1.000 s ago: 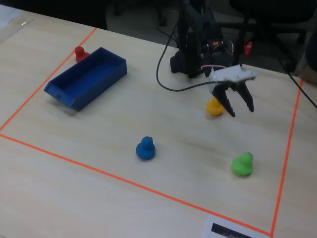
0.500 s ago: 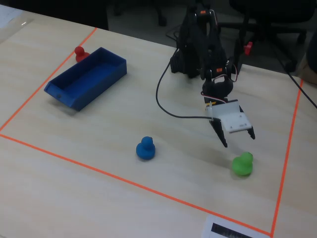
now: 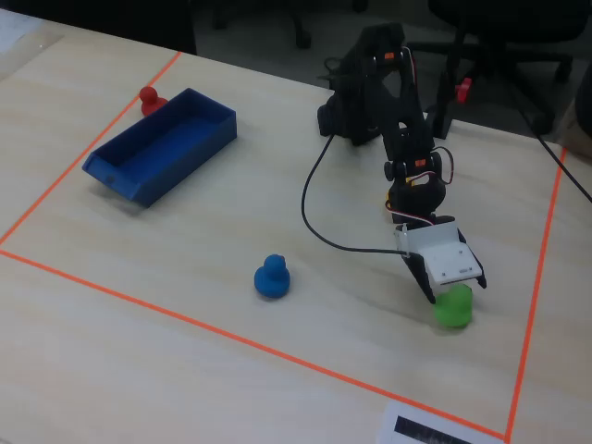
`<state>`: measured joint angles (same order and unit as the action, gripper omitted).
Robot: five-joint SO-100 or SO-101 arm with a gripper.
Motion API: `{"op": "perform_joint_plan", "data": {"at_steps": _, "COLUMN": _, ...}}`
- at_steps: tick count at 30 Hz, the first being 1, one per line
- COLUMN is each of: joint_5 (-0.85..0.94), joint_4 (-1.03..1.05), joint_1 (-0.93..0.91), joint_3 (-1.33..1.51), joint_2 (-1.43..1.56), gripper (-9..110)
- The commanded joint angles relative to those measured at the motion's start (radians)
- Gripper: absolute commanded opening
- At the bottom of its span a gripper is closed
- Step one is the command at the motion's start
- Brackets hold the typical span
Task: Grasp green duck and put it into box.
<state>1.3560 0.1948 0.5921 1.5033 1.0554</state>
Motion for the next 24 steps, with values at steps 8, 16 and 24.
{"op": "perform_joint_plan", "data": {"at_steps": 8, "joint_5": -0.006, "joint_4": -0.015, "joint_1": 0.003, "joint_3": -0.146, "joint_2": -0.078, "gripper": 36}}
{"op": "perform_joint_plan", "data": {"at_steps": 16, "joint_5": 0.003, "joint_4": 0.025, "joint_1": -0.002, "joint_3": -0.173, "joint_2": -0.103, "gripper": 31}}
{"op": "perform_joint_plan", "data": {"at_steps": 24, "joint_5": 0.058, "joint_4": 0.067, "joint_1": -0.002, "joint_3": -0.199, "joint_2": -0.089, "gripper": 10}}
